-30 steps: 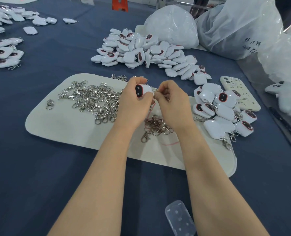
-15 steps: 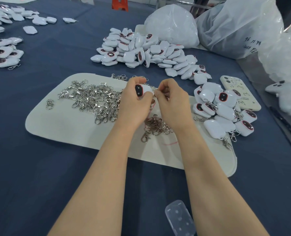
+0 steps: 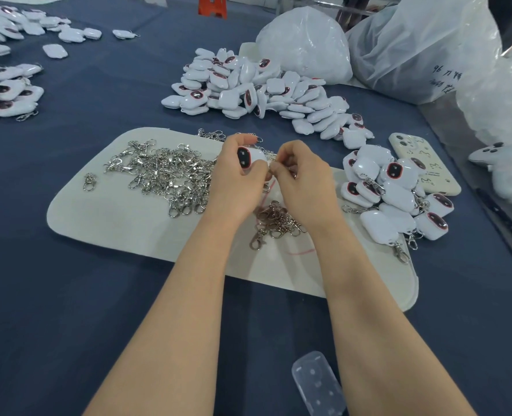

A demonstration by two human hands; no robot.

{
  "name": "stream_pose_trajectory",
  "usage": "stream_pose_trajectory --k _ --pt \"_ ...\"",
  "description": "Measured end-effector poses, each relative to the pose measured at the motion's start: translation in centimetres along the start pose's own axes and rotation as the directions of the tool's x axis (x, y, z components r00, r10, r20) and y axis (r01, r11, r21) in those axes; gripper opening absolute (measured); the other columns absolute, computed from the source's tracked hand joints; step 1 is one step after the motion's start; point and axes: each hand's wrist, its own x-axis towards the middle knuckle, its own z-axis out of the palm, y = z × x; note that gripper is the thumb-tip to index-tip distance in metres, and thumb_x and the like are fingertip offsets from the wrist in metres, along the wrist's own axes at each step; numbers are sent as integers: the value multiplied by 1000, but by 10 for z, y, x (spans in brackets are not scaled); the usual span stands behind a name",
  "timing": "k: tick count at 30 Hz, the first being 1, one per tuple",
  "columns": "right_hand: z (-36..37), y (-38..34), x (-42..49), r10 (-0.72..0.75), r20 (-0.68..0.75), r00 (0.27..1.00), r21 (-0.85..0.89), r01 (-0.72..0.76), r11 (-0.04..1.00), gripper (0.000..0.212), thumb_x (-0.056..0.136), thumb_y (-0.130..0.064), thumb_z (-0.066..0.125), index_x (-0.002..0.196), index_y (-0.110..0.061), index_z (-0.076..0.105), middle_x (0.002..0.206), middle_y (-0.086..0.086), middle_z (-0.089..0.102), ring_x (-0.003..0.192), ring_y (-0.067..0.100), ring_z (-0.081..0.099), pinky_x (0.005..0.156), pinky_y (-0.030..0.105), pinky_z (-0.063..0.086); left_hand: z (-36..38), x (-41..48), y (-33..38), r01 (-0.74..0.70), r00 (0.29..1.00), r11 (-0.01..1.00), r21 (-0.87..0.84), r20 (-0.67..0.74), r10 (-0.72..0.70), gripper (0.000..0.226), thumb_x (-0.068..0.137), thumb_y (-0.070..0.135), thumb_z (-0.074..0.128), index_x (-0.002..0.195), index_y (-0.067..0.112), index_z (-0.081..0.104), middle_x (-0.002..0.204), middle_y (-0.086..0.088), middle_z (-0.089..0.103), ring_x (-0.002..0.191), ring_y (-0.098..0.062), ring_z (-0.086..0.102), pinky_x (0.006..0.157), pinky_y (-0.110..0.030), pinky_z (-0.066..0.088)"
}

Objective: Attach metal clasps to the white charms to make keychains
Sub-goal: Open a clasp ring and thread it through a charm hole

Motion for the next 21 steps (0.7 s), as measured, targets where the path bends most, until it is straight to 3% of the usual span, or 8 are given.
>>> stream_pose_trajectory --k 5,8,10,15,21 --pt "2 -1 -2 -2 76 997 -14 3 1000 11 90 -3 54 90 -13 54 73 -9 60 69 5 56 65 10 40 -1 0 2 -9 1000 1000 8 3 9 32 86 2 49 106 27 49 96 -7 56 94 -32 62 89 -44 52" --pt "1 -1 -2 -2 102 995 -21 4 1000 14 89 2 51 89 -12 55 69 -16 55 65 -10 54 63 8 40 -2 2 1 -32 1000 996 81 4 31 31 86 4 48 108 27 49 86 0 53 78 -22 60 76 -21 50" --pt "-1 -1 -2 -6 121 993 -24 9 1000 12 88 3 53 90 -9 56 68 -18 54 64 -15 52 63 6 39 -2 2 1 -39 999 993 110 12 37 31 87 4 48 110 25 49 85 1 53 73 -16 56 65 -13 44" --pt "-8 -4 1 4 184 983 -14 -1 1000 12 86 0 59 86 -12 54 64 -16 55 60 -12 53 62 6 40 -3 1 2 -64 998 991 118 26 61 33 86 3 48 110 26 49 78 5 46 68 -12 51 65 -14 42" --pt "-10 -3 4 40 157 987 13 -42 999 8 92 -7 56 90 -14 52 73 -15 56 72 0 57 80 26 49 -1 -2 4 -53 999 996 65 7 52 33 85 3 50 108 26 53 84 4 54 75 -16 59 86 -38 53"
